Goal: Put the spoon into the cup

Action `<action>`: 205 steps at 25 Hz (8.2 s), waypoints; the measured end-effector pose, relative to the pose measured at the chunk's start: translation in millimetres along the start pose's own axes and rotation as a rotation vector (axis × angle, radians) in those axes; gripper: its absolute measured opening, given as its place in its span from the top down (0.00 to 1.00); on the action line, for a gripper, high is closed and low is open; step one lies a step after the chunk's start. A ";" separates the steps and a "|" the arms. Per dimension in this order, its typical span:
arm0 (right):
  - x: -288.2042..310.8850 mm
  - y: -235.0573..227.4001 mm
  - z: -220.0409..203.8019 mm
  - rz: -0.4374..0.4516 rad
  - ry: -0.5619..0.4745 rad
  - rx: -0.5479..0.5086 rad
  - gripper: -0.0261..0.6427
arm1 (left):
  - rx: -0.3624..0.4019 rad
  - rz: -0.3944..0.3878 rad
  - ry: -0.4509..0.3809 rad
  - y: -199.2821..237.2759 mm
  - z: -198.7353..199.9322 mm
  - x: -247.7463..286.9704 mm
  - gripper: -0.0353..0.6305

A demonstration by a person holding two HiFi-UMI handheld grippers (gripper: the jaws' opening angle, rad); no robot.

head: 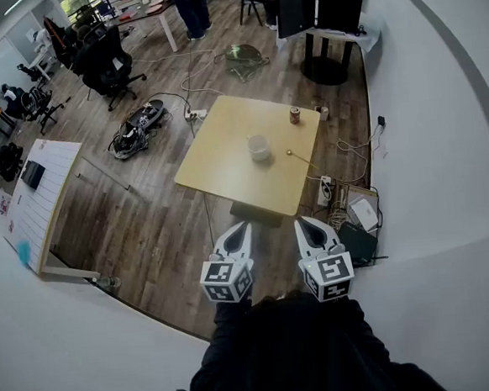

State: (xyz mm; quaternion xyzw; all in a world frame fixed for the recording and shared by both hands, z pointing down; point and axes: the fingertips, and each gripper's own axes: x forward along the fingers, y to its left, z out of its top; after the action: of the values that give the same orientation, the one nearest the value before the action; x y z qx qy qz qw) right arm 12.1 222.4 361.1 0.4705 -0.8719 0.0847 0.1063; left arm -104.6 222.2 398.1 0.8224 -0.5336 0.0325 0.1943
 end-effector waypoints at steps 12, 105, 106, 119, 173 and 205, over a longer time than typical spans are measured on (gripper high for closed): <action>6.8 14.5 -13.9 -0.034 0.042 -0.007 0.93 | -0.014 -0.022 0.025 13.1 -15.7 -10.6 0.90; 342.6 -377.1 -315.7 -0.205 0.147 1.199 0.91 | -0.049 -0.066 0.576 132.5 -175.3 444.0 0.90; 342.1 -376.3 -307.9 -0.192 0.132 1.194 0.91 | -0.050 -0.067 0.567 132.0 -171.1 444.3 0.90; 347.6 -366.4 -220.4 -0.109 -0.012 1.144 0.92 | -0.068 -0.039 0.485 146.8 -130.9 436.7 0.90; 455.9 -232.1 -182.2 0.070 0.304 0.922 0.72 | -0.200 0.171 0.404 249.7 -96.3 384.8 0.90; 342.1 -204.5 51.2 0.068 -0.016 0.200 0.93 | 0.073 0.011 0.118 129.1 79.9 366.1 0.90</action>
State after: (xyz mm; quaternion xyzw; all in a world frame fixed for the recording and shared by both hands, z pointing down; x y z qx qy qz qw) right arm -4.8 -175.8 412.3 0.4495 -0.8753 0.1712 0.0491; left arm -75.0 -168.6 456.6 0.8227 -0.5243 0.1015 0.1949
